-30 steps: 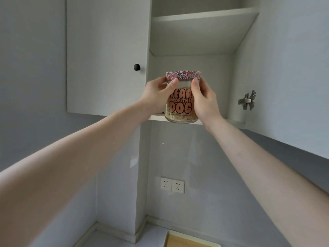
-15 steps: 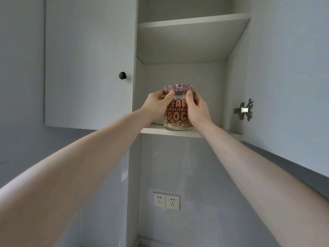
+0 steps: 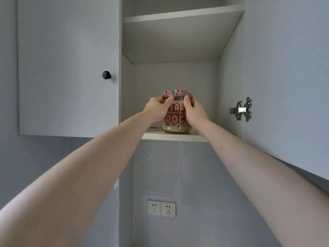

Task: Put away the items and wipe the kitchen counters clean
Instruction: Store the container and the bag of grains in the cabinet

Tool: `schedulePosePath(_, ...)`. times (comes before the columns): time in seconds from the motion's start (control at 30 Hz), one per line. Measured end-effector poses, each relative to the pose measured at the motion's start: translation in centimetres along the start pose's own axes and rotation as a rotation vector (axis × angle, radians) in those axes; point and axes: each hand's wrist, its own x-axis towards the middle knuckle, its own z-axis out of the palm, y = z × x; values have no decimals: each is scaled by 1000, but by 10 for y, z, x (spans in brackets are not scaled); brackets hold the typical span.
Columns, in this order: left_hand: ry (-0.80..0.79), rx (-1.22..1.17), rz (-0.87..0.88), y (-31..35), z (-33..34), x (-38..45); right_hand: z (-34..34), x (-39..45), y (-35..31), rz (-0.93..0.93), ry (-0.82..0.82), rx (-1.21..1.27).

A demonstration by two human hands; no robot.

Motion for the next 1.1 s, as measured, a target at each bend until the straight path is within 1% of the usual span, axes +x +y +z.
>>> schedulePosePath(0.17, -7, 21, -10, -6, 21, 11, 1, 9, 13, 79, 12, -8)
schedulePosePath(0.37, -23, 157, -43, -24, 42, 14, 0, 13, 24, 188, -8, -70)
schedulePosePath(0.57, -49, 193, -63, -22, 38, 5, 0, 14, 28, 189, 25, -80)
schedulePosePath(0.67, -12, 209, -19, -20, 30, -13, -3, 6, 24, 118, 78, -130)
schedulePosePath(0.77, 77, 196, 98, -22, 17, -45, -9, -16, 13, -59, 193, -203)
schedulePosePath(0.87, 149, 117, 187, -25, 2, -95, -12, -61, 9, -342, 240, -18)
schedulePosePath(0.9, 153, 94, 198, -27, -4, -116, -11, -83, 12, -420, 234, 42)
schedulePosePath(0.97, 136, 43, 199, -35, -12, -160, -11, -130, 22, -497, 206, 88)
schedulePosePath(1.03, 61, -11, 162, -51, -15, -201, -8, -176, 41, -476, 106, 101)
schedulePosePath(1.1, -58, -17, 111, -70, -14, -239, -4, -219, 69, -410, -9, 72)
